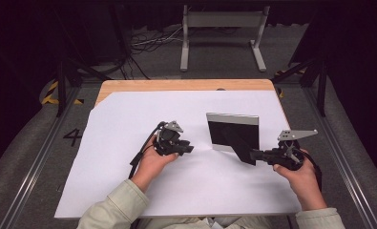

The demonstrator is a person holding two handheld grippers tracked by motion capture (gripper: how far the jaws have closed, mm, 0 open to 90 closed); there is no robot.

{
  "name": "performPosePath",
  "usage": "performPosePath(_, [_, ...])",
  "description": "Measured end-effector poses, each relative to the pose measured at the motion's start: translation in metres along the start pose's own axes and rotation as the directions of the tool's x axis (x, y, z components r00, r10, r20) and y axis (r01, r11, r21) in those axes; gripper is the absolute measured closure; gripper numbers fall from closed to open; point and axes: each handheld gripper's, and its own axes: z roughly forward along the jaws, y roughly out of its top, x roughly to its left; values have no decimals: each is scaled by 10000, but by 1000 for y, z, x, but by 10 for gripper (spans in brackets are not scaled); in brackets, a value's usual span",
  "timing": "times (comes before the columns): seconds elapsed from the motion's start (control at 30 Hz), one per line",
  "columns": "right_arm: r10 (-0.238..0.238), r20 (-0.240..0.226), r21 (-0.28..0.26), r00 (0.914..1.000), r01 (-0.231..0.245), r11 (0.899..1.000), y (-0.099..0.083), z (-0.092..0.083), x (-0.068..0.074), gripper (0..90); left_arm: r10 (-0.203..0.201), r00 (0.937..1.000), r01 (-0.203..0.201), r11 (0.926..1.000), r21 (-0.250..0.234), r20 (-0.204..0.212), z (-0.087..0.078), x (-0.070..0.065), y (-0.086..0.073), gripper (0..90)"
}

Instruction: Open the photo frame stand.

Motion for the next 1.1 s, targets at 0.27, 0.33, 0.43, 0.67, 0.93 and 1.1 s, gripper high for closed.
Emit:
performPosePath(0.27, [102, 169, 797, 9998, -115, 9968, -8, 2, 2, 884, 27, 10000, -27, 10000, 25, 14, 1, 0, 0, 694])
performPosePath(0.33, [42, 205, 943, 9998, -61, 9955, -8, 2, 4, 884, 24, 10000, -24, 10000, 25, 13, 1, 0, 0, 694])
performPosePath(0.43, [-17, 302, 1183, 9995, -18, 9930, -7, 3, 7, 883, 26, 10000, -26, 10000, 13, 16, 1, 0, 0, 694])
performPosePath(0.67, [-58, 369, 1671, 9993, -5, 9859, -9, 5, 10, 883, -8, 10000, 8, 10000, 4, 30, 0, 0, 0, 694])
performPosePath(0.93, [-128, 368, 2208, 9992, 43, 9753, -14, 10, 13, 882, -33, 10000, 33, 10000, 24, 48, 1, 0, 0, 693])
performPosePath(1.1, [30, 329, 2290, 9995, -105, 9734, -18, 12, 14, 882, 15, 10000, -15, 10000, -27, 30, 1, 0, 1, 693])
